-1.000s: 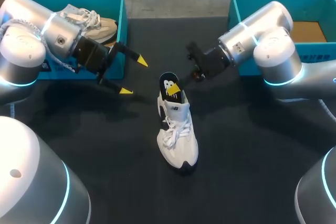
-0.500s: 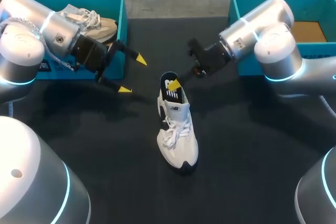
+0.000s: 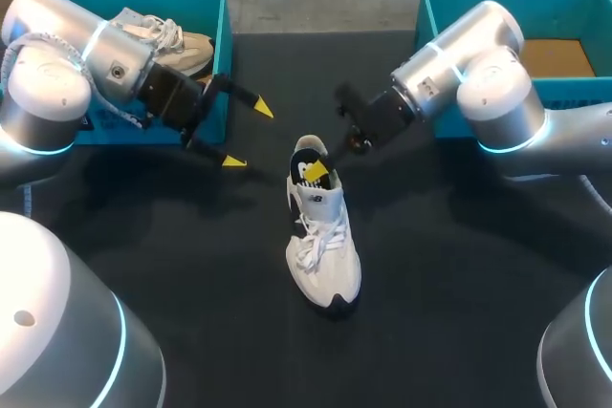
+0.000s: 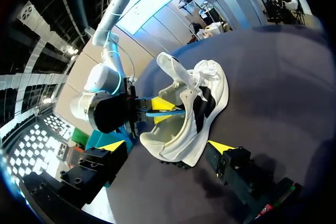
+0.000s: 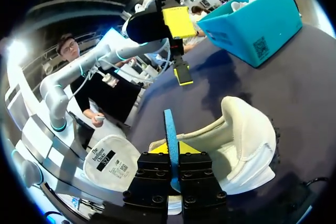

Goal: Take the shoe out of the shoebox, open the shoe tongue, remove and reinsert the insole, then place the shoe into the shoebox

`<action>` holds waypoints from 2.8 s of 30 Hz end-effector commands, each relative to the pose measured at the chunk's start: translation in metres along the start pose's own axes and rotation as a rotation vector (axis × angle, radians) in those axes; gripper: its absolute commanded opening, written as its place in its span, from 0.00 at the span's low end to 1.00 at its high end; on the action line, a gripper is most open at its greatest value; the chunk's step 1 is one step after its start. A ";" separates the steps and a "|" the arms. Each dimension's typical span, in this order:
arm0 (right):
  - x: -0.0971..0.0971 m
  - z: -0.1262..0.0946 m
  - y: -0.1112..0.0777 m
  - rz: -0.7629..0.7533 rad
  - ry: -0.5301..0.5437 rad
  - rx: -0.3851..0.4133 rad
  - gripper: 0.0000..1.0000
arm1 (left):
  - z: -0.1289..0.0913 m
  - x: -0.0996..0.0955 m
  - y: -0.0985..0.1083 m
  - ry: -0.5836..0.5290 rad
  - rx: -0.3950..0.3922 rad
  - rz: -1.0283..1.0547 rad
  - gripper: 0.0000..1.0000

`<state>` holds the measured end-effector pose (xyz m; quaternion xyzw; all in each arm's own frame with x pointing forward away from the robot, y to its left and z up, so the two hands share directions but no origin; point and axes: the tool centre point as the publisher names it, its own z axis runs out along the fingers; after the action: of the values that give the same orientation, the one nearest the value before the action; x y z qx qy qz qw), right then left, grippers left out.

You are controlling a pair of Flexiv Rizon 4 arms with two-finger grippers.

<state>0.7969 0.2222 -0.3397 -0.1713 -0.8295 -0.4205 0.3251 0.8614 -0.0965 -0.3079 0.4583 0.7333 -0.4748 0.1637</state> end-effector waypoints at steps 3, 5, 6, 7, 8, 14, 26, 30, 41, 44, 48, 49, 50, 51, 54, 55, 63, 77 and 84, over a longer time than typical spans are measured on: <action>0.001 0.007 -0.001 0.008 -0.001 0.008 0.00 | 0.007 -0.002 0.007 0.002 0.012 0.000 1.00; 0.001 0.006 0.001 0.005 -0.006 0.007 0.08 | 0.007 -0.001 0.007 0.002 0.013 -0.001 1.00; 0.002 0.004 0.004 -0.001 -0.014 0.006 0.21 | 0.006 -0.001 0.007 0.002 0.014 -0.002 1.00; 0.003 0.004 0.006 -0.004 -0.017 0.006 0.26 | 0.005 0.000 0.007 0.003 0.014 -0.002 1.00; 0.004 0.002 0.008 -0.011 -0.023 0.009 0.25 | 0.005 0.000 0.006 0.003 0.013 -0.003 1.00; 0.007 -0.008 0.022 -0.038 -0.054 0.025 0.27 | 0.001 0.004 0.005 0.001 0.007 -0.009 1.00; -0.004 -0.013 0.032 -0.051 -0.071 0.032 0.10 | -0.003 0.006 0.004 -0.001 0.008 -0.012 1.00; -0.012 -0.010 0.034 -0.039 -0.066 0.039 0.00 | -0.004 0.006 0.004 0.002 0.011 -0.011 1.00; -0.016 0.001 0.018 0.026 -0.052 0.113 0.00 | -0.006 0.006 0.003 0.002 0.012 -0.013 1.00; -0.012 0.003 0.011 0.043 -0.044 0.127 0.00 | -0.006 0.007 0.002 0.001 0.013 -0.015 1.00; -0.009 0.006 0.003 0.063 -0.039 0.130 0.00 | -0.004 0.008 0.002 -0.001 0.014 -0.017 1.00; -0.009 0.006 0.002 0.066 -0.038 0.131 0.00 | -0.003 0.008 0.002 -0.002 0.015 -0.018 1.00; -0.008 0.006 0.002 0.068 -0.037 0.131 0.00 | -0.002 0.008 0.002 -0.002 0.017 -0.019 1.00; -0.008 0.006 0.002 0.070 -0.037 0.131 0.00 | -0.002 0.009 0.002 -0.002 0.018 -0.019 1.00; -0.008 0.007 0.002 0.068 -0.036 0.127 0.04 | 0.000 0.009 0.003 -0.001 0.021 -0.021 1.00; -0.008 0.008 0.003 0.064 -0.040 0.126 0.19 | 0.000 0.009 0.003 -0.001 0.022 -0.021 1.00; 0.000 0.005 0.016 0.028 -0.077 0.111 0.24 | 0.000 0.008 0.003 -0.002 0.024 -0.020 1.00; 0.010 -0.001 0.032 -0.014 -0.132 0.095 0.35 | -0.003 0.011 0.005 -0.003 0.024 -0.027 1.00; 0.011 -0.005 0.037 -0.038 -0.159 0.078 0.36 | -0.001 0.012 0.005 -0.003 0.029 -0.031 1.00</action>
<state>0.8156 0.2420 -0.3113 -0.1730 -0.8708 -0.3787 0.2616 0.8590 -0.0880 -0.3171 0.4483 0.7335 -0.4881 0.1509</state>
